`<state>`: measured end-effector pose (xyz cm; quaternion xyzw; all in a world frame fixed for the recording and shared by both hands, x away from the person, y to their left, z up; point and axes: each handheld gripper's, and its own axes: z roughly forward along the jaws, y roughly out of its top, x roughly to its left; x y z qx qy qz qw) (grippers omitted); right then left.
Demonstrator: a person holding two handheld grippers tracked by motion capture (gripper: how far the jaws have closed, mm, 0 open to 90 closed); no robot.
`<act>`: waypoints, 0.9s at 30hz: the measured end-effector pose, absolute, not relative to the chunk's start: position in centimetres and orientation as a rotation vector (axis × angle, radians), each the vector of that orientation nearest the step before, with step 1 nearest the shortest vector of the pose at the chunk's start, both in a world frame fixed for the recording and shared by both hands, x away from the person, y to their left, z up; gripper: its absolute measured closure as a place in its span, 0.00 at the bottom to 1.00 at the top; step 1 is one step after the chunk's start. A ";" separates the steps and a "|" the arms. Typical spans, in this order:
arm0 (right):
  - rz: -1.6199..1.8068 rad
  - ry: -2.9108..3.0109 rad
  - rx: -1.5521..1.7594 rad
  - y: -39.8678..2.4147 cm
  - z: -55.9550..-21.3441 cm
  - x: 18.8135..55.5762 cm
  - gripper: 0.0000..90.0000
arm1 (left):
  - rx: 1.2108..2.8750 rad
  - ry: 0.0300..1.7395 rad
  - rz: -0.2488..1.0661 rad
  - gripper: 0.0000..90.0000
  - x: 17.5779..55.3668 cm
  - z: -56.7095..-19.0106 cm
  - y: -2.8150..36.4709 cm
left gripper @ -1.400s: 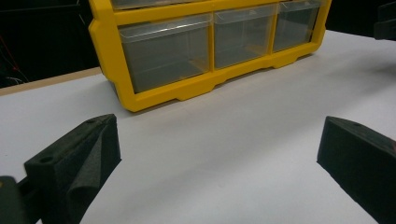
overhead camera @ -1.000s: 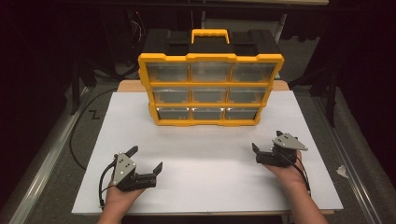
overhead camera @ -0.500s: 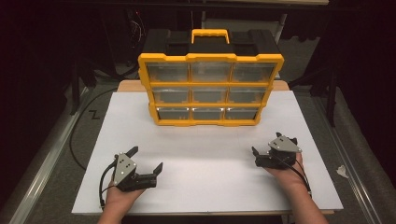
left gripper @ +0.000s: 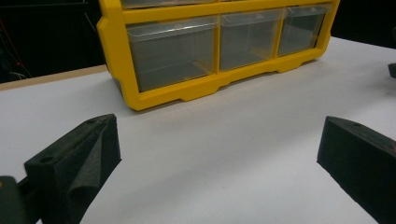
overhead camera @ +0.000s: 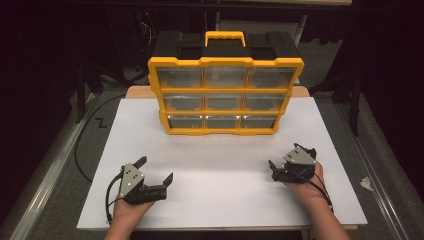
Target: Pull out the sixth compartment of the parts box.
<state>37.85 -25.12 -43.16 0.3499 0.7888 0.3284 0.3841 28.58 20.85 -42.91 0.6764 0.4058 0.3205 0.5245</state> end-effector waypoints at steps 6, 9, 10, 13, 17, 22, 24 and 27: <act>0.798 2.022 0.862 -24.9 -43.2 37.8 0.01 | 1.620 0.971 0.765 0.00 28.6 -42.9 20.8; 0.767 2.029 0.835 -24.7 -43.2 37.7 0.01 | 1.626 0.965 0.768 0.00 28.6 -43.0 20.8; 0.756 2.029 0.822 -24.6 -43.3 37.7 0.01 | 1.627 0.965 0.768 0.00 28.6 -43.0 20.7; 0.726 2.031 0.792 -24.3 -43.3 37.6 0.01 | 1.628 0.964 0.769 0.00 28.6 -43.0 20.7; 0.682 2.037 0.752 -23.9 -43.4 37.4 0.01 | 1.631 0.962 0.769 0.00 28.6 -43.0 20.7; 0.624 2.033 0.678 -23.4 -43.3 37.2 0.01 | 1.642 0.957 0.771 0.00 28.6 -43.0 20.7; 0.605 2.036 0.657 -23.2 -43.3 37.1 0.01 | 1.643 0.956 0.771 0.00 28.6 -43.0 20.6; 0.562 2.038 0.624 -23.1 -43.2 37.0 0.01 | 1.644 0.954 0.771 0.00 28.6 -43.0 20.6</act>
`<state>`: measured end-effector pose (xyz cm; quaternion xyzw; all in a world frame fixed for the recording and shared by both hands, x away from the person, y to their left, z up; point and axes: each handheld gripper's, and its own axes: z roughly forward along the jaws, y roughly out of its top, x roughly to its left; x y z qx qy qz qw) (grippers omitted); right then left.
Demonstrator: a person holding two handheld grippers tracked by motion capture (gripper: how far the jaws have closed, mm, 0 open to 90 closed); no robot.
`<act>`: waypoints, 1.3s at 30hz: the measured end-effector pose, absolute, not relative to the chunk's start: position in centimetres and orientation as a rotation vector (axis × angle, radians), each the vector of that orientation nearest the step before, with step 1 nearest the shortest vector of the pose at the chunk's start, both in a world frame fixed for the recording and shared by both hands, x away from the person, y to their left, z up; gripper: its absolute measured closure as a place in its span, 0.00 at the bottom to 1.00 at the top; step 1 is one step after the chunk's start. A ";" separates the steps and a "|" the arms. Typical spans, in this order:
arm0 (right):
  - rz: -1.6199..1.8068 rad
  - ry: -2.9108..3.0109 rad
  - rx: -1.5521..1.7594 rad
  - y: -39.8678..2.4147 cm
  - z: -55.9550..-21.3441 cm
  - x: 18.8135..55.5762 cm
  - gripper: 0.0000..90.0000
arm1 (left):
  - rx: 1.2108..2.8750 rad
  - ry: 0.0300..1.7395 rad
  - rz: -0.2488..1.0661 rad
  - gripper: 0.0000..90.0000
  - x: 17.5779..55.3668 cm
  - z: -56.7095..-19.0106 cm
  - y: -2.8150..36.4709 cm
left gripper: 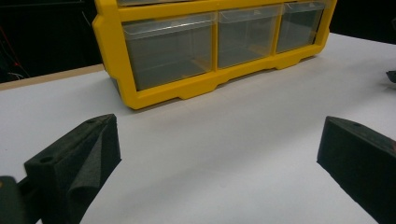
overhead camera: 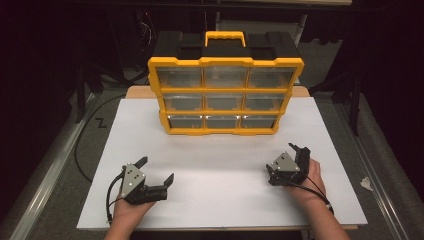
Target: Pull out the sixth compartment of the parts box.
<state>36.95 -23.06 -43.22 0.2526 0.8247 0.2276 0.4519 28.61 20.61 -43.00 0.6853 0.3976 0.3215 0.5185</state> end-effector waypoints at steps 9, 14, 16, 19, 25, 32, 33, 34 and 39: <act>0.509 2.024 0.549 -22.4 -43.1 36.6 0.01 | 1.647 0.950 0.774 0.00 28.6 -43.0 20.6; 0.447 2.024 0.493 -22.1 -43.0 36.4 0.01 | 1.650 0.948 0.776 0.00 28.6 -43.0 20.6; 0.429 2.022 0.473 -22.0 -43.0 36.4 0.01 | 1.652 0.948 0.777 0.00 28.6 -43.0 20.5; 0.406 2.020 0.444 -21.9 -42.9 36.3 0.01 | 1.652 0.947 0.779 0.00 28.6 -43.0 20.5; 0.359 2.006 0.382 -21.6 -42.9 36.1 0.01 | 1.654 0.945 0.780 0.00 28.6 -43.0 20.5; 0.309 1.990 0.322 -21.1 -42.9 35.7 0.01 | 1.655 0.943 0.780 0.00 28.6 -43.0 20.5; 0.299 1.982 0.298 -21.1 -42.9 35.7 0.01 | 1.656 0.943 0.780 0.00 28.6 -43.0 20.5; 0.289 1.980 0.291 -21.0 -42.9 35.6 0.01 | 1.656 0.943 0.781 0.00 28.6 -43.0 20.5; 0.248 1.960 0.229 -20.7 -42.8 35.4 0.01 | 1.660 0.940 0.782 0.00 28.6 -43.0 20.5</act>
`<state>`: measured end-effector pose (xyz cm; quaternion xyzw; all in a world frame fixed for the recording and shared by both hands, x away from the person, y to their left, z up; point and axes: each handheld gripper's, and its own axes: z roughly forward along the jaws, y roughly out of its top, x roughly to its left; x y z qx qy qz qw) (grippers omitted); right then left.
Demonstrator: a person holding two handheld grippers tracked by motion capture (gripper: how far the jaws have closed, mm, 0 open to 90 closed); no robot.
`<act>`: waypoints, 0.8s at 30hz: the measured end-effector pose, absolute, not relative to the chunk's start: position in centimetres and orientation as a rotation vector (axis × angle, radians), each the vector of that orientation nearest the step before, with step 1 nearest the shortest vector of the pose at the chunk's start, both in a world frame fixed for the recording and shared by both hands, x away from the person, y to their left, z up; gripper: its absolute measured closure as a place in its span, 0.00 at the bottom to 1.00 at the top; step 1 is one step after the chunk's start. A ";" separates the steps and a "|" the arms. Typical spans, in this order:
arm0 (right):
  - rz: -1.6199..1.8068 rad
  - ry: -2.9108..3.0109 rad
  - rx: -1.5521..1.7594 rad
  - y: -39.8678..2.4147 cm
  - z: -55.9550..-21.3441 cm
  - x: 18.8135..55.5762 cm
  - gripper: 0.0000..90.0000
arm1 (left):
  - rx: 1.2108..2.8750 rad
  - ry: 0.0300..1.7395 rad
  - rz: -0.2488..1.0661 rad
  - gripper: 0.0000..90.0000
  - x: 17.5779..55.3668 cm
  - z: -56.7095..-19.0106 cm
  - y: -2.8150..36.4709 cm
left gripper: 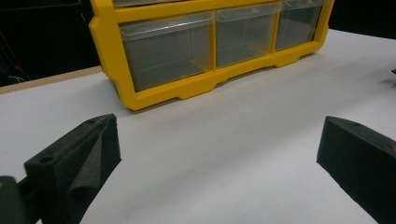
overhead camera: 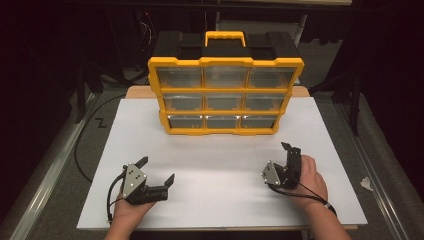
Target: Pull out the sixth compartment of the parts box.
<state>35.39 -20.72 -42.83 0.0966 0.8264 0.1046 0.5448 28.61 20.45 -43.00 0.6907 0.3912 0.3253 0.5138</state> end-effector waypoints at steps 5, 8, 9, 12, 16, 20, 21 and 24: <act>0.206 1.939 0.169 -20.4 -42.8 35.2 0.01 | 1.662 0.940 0.783 0.00 28.6 -43.0 20.4; 0.185 1.933 0.142 -20.2 -42.9 35.1 0.01 | 1.662 0.938 0.784 0.00 28.6 -43.0 20.4; 0.179 1.931 0.124 -20.2 -42.9 35.1 0.01 | 1.662 0.938 0.784 0.00 28.6 -43.0 20.4; 0.158 1.924 0.111 -20.0 -43.0 35.0 0.01 | 1.662 0.938 0.784 0.00 28.6 -43.0 20.4; 0.139 1.925 0.071 -19.8 -43.1 34.9 0.02 | 1.663 0.939 0.784 0.00 28.6 -43.0 20.4; 0.113 1.921 0.050 -19.6 -43.2 34.9 0.02 | 1.664 0.941 0.781 0.00 28.6 -43.0 20.4; 0.112 1.921 0.050 -19.6 -43.2 34.8 0.02 | 1.665 0.941 0.781 0.00 28.6 -43.0 20.4; 0.104 1.914 0.043 -19.6 -43.3 34.8 0.03 | 1.664 0.943 0.784 0.00 28.6 -43.0 20.4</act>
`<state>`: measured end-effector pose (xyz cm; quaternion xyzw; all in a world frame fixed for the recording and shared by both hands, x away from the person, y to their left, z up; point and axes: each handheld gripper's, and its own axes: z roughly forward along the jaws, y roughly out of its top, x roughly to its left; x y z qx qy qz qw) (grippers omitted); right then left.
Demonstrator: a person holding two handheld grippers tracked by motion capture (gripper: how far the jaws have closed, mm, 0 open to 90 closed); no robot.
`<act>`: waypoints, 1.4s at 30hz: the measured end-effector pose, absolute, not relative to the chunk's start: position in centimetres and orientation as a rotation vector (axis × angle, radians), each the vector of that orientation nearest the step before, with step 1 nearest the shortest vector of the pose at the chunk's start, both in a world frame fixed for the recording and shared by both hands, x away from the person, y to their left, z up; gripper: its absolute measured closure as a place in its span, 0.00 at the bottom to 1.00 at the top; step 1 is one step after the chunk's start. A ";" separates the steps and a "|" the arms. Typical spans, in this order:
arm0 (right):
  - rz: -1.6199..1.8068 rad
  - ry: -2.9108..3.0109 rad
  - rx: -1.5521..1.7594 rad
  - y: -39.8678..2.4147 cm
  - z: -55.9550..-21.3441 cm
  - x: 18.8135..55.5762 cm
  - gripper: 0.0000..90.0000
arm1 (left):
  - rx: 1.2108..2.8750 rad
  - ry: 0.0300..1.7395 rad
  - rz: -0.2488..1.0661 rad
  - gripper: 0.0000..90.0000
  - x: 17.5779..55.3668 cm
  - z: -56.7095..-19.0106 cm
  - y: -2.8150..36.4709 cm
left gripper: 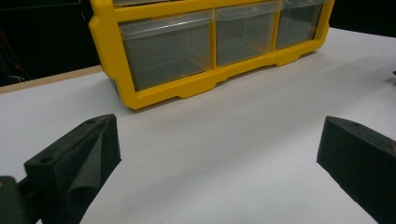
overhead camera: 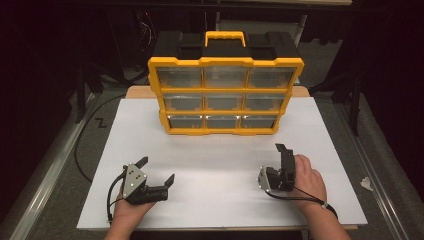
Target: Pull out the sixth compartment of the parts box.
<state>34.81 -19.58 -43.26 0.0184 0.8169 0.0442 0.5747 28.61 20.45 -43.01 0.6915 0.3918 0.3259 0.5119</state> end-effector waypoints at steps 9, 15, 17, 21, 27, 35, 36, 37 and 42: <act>0.108 1.882 0.030 -19.4 -43.2 34.4 0.18 | 1.651 0.968 0.787 0.00 28.8 -42.9 20.7; 0.122 1.847 0.024 -19.2 -43.2 34.2 0.24 | 1.657 0.957 0.784 0.00 28.8 -42.9 20.7; 0.117 1.859 0.034 -19.1 -43.2 34.1 0.28 | 1.659 0.947 0.783 0.00 28.8 -42.8 20.6; 0.119 1.840 0.044 -18.8 -43.5 34.0 0.36 | 1.673 0.939 0.776 0.00 29.0 -42.9 20.5; 0.121 1.786 0.029 -18.3 -43.5 34.3 0.45 | 1.673 0.934 0.782 0.00 28.9 -42.8 20.6; 0.130 1.741 0.066 -18.0 -42.7 35.7 0.53 | 1.676 0.933 0.787 0.00 29.0 -42.9 20.6; 0.128 1.735 0.075 -18.0 -42.6 35.8 0.54 | 1.681 0.932 0.785 0.00 29.0 -42.9 20.5; 0.135 1.732 0.079 -18.0 -42.4 36.0 0.55 | 1.683 0.931 0.785 0.00 29.1 -42.9 20.5; 0.145 1.701 0.130 -18.1 -41.3 36.8 0.56 | 1.683 0.924 0.782 0.00 29.0 -42.9 20.5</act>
